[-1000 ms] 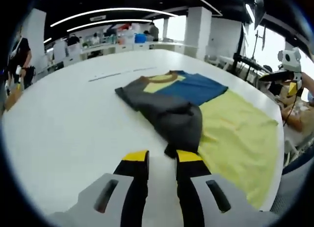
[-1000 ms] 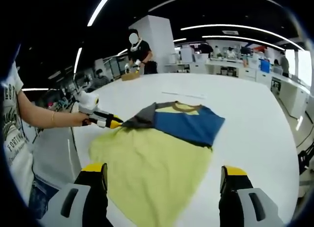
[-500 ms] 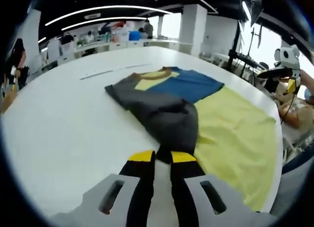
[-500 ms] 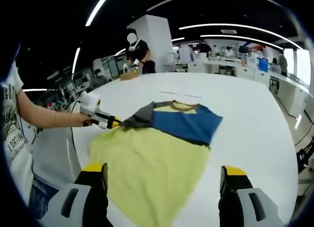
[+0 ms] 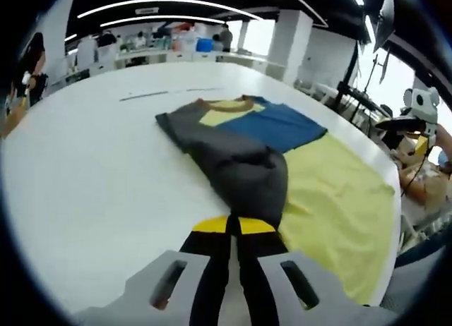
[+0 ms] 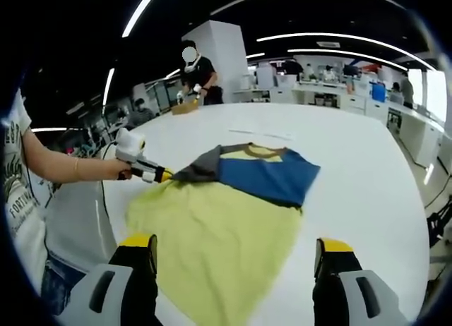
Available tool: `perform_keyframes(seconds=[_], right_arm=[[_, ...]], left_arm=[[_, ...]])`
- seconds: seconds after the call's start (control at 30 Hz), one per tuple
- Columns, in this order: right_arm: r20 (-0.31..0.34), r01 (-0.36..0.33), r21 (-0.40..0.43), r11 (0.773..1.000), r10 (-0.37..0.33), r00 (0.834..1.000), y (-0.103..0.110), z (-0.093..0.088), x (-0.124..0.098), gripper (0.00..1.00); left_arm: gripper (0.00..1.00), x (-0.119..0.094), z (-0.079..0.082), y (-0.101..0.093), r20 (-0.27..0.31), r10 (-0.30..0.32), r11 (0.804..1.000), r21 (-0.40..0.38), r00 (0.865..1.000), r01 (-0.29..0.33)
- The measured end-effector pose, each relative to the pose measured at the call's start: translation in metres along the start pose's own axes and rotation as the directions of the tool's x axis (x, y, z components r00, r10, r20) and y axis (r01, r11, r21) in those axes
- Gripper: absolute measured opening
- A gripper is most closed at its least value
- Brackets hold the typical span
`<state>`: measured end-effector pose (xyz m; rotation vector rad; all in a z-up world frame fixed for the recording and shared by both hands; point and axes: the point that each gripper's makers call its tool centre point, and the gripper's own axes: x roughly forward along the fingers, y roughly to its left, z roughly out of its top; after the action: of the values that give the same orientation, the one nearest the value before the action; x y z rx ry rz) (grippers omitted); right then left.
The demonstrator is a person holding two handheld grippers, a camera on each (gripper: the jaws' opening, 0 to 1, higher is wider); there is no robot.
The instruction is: Fold the garment on the visible template until the final outline fits inside the template.
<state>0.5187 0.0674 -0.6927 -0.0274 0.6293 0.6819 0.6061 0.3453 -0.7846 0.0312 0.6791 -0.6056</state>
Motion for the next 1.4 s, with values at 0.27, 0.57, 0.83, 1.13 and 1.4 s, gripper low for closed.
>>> perform_keyframes(seconds=[0.27, 0.57, 0.83, 1.13, 1.4], right_arm=[[0.013, -0.016, -0.018, 1.000, 0.016, 1.000, 0.004, 0.006, 0.003, 0.93], [0.011, -0.026, -0.024, 0.999, 0.026, 1.000, 0.007, 0.005, 0.004, 0.93], [0.018, -0.029, -0.025, 0.999, 0.030, 0.999, 0.008, 0.007, 0.004, 0.93], [0.017, -0.030, -0.028, 0.999, 0.030, 0.999, 0.008, 0.007, 0.004, 0.93], [0.011, -0.035, -0.030, 0.999, 0.035, 0.999, 0.010, 0.006, 0.005, 0.93]], left_arm=[[0.00, -0.023, 0.022, 0.005, 0.070, 0.022, 1.000, -0.008, 0.997, -0.022], [0.00, -0.056, 0.046, 0.021, 0.159, 0.083, 0.997, -0.006, 0.984, -0.083], [0.00, -0.090, 0.062, 0.037, 0.229, 0.155, 0.988, -0.054, 0.961, -0.147], [0.00, -0.122, 0.061, 0.059, 0.238, 0.224, 0.975, -0.058, 0.945, -0.216], [0.00, -0.148, 0.054, 0.094, 0.231, 0.322, 0.946, -0.061, 0.918, -0.317]])
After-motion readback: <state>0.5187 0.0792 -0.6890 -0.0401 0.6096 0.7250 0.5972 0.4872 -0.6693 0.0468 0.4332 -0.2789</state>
